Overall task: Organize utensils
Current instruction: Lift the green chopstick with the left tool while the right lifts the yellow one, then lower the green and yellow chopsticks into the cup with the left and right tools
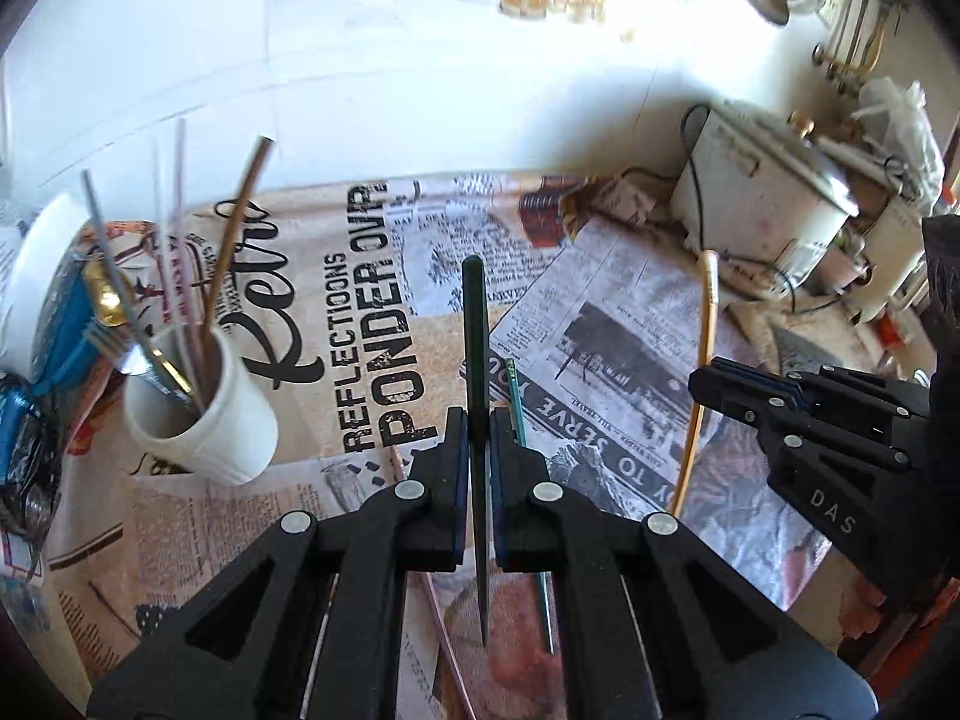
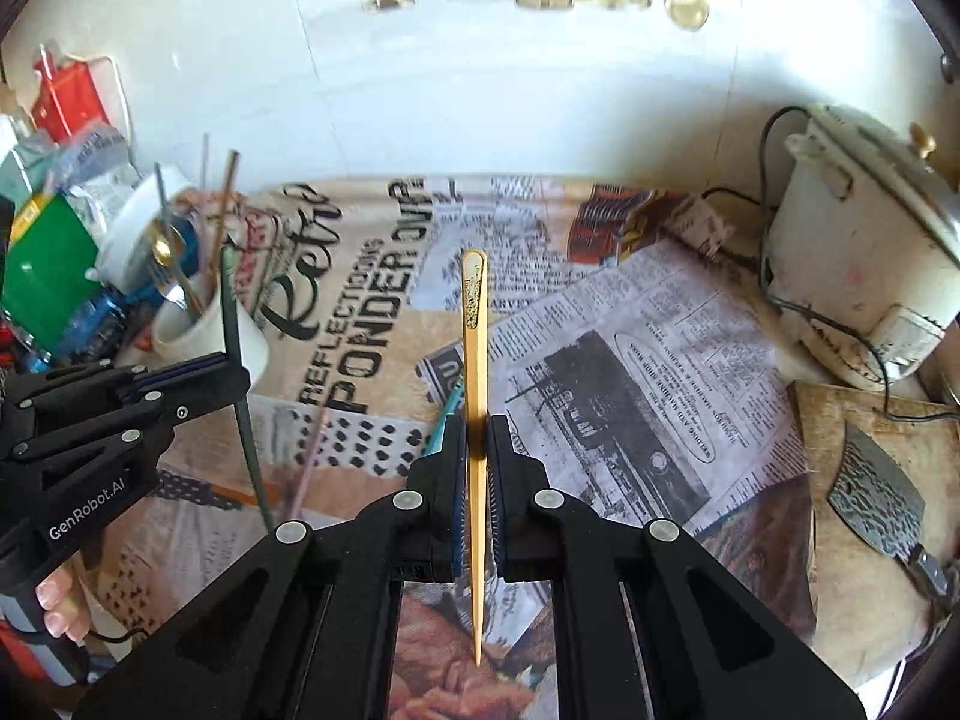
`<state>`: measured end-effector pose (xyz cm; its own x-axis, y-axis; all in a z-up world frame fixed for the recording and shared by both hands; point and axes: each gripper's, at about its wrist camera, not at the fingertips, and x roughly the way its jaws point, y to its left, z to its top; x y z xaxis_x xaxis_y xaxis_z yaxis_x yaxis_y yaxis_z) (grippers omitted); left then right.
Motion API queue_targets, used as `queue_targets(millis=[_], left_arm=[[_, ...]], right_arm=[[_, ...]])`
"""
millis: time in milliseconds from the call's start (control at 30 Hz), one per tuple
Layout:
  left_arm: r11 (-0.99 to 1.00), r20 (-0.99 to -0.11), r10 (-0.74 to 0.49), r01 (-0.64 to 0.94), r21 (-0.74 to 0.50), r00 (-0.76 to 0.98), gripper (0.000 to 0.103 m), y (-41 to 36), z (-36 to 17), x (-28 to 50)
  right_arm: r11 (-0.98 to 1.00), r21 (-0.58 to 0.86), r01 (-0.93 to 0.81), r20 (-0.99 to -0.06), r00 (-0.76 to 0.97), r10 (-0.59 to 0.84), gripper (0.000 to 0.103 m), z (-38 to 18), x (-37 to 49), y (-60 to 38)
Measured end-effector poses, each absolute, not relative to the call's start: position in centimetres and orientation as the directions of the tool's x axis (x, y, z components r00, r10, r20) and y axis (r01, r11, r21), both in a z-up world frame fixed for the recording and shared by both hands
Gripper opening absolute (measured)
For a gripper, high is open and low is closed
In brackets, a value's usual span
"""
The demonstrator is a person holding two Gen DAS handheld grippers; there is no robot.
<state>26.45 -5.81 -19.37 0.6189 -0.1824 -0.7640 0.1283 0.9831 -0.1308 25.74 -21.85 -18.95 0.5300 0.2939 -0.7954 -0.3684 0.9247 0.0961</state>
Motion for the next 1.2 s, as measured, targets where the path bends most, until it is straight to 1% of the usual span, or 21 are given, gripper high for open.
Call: queue_targets(millis=[400, 600, 633, 733, 967, 1200], left_arm=[[0.984, -0.668, -0.169, 0.081, -0.161, 0.724, 0.005, -3.1, -15.5, 22.2], [0.986, -0.616, -0.136, 0.044, -0.162, 0.776, 0.005, -0.8, -12.8, 21.5], [0.986, -0.607, -0.128, 0.034, -0.164, 0.784, 0.005, -0.3, -12.3, 21.4], [0.984, -0.584, -0.110, 0.007, -0.176, 0.804, 0.005, 1.4, -11.0, 21.3], [0.984, -0.536, -0.017, -0.080, -0.157, 0.844, 0.005, 5.1, -8.1, 21.1], [0.972, -0.509, 0.064, -0.169, -0.161, 0.858, 0.005, 8.7, -6.3, 21.7]], right_arm=[[0.922, 0.103, -0.373, -0.712, 0.620, 0.329, 0.006, -15.1, 23.2, -20.7], [0.904, 0.114, -0.413, -0.667, 0.642, 0.378, 0.006, -12.6, 23.2, -19.0], [0.900, 0.154, -0.407, -0.644, 0.649, 0.404, 0.006, -12.2, 23.3, -18.7], [0.888, 0.154, -0.434, -0.616, 0.660, 0.430, 0.006, -10.7, 23.4, -17.7], [0.842, 0.147, -0.520, -0.541, 0.670, 0.508, 0.006, -7.1, 24.0, -14.4], [0.782, 0.144, -0.606, -0.504, 0.636, 0.585, 0.006, -5.3, 25.2, -10.5]])
